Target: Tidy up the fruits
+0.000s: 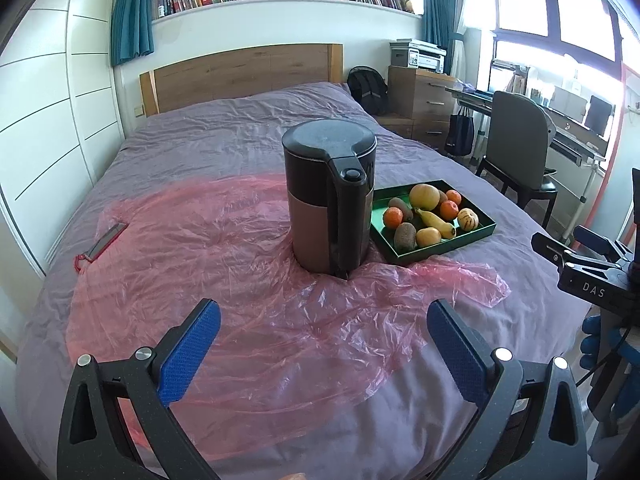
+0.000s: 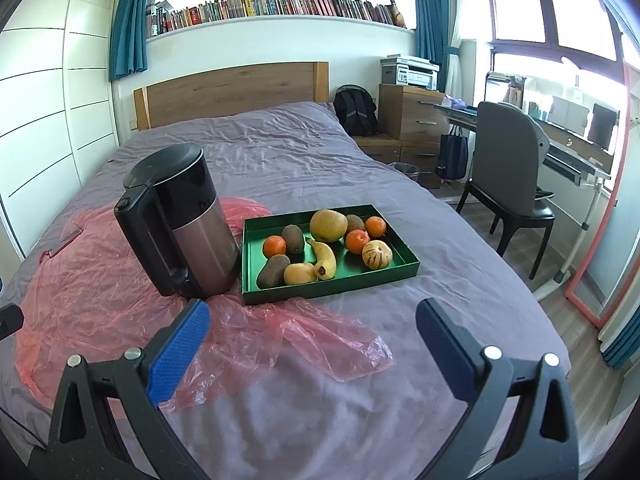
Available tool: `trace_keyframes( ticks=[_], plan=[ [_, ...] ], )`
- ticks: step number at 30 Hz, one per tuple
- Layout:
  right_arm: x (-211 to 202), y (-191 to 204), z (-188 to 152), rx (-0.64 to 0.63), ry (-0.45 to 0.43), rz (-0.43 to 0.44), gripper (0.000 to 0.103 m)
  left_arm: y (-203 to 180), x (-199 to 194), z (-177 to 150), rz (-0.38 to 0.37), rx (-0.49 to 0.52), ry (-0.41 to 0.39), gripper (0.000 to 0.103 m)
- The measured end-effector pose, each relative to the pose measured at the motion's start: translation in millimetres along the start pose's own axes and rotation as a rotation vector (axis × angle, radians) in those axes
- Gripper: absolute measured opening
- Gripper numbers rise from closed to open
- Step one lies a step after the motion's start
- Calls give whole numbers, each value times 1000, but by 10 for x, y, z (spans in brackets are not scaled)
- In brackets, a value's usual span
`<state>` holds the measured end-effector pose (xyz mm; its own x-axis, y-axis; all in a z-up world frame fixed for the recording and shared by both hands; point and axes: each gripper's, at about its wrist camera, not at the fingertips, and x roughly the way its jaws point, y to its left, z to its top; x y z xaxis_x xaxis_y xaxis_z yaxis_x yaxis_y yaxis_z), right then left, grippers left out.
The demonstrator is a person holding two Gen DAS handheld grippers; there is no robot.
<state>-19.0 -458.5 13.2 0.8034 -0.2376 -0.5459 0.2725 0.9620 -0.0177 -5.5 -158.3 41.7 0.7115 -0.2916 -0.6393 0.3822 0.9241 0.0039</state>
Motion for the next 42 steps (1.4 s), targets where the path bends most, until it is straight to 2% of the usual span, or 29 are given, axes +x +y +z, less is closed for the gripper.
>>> trace_keyframes(
  ticks=[8, 15, 30, 42],
  plan=[
    [55, 13, 81, -1, -28, 17, 103, -42, 9, 147, 9, 13, -12, 102],
    [153, -31, 179, -12, -39, 30, 103, -111, 135, 163, 16, 21, 11, 102],
    [558, -181, 14, -7, 19, 66, 103, -343, 507, 91, 28, 49, 79, 102],
    [583, -207, 43, -25, 19, 63, 103, -422, 594, 50, 20, 48, 98, 102]
  ],
)
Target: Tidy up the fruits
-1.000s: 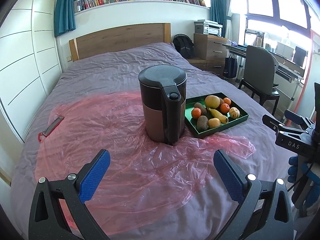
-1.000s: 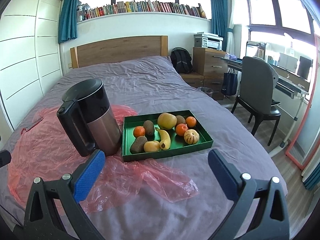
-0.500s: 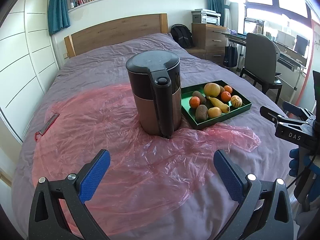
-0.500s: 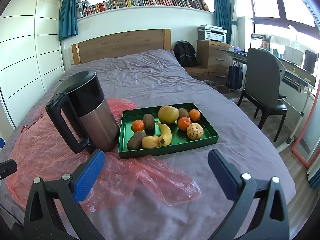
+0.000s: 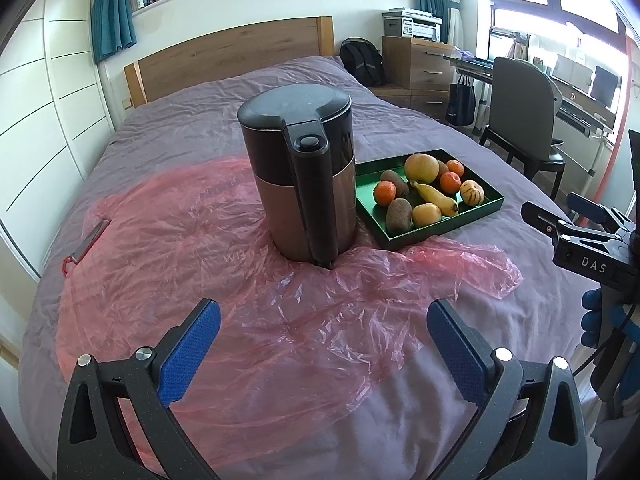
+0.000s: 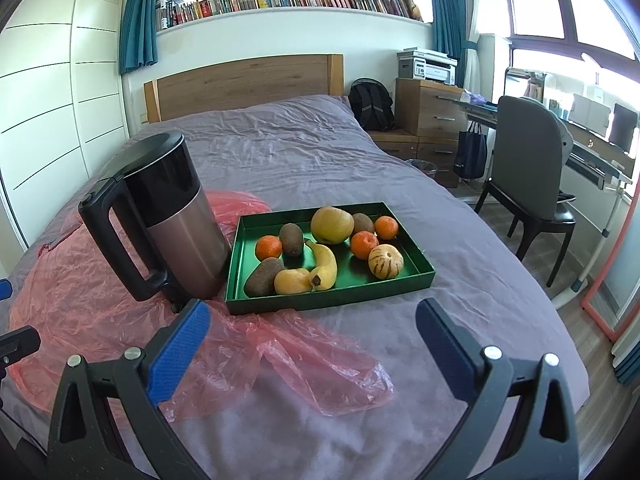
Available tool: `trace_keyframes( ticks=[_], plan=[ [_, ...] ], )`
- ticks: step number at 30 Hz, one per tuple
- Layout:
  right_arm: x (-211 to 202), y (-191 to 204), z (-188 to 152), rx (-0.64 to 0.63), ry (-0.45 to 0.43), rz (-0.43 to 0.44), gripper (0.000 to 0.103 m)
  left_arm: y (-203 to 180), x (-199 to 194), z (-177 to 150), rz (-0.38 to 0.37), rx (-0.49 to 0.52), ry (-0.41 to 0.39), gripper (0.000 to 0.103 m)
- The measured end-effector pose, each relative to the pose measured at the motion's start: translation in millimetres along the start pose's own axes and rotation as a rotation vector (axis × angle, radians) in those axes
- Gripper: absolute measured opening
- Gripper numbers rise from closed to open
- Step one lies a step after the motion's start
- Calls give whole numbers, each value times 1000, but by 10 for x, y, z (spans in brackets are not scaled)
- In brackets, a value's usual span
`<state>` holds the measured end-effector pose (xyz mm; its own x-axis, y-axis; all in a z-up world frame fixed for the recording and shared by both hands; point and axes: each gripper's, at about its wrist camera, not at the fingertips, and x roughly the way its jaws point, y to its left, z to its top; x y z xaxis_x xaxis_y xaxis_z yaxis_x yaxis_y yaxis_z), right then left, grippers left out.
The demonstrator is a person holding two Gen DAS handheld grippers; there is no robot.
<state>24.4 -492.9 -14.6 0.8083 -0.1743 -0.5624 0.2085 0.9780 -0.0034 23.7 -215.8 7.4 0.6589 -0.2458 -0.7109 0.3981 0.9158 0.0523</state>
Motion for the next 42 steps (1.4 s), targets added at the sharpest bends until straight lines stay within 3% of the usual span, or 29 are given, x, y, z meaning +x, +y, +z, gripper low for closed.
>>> trace_keyframes(
  ticks=[42],
  plan=[
    [-93, 173, 18, -70, 24, -10, 103, 72, -182, -69, -2, -47, -27, 102]
  ],
)
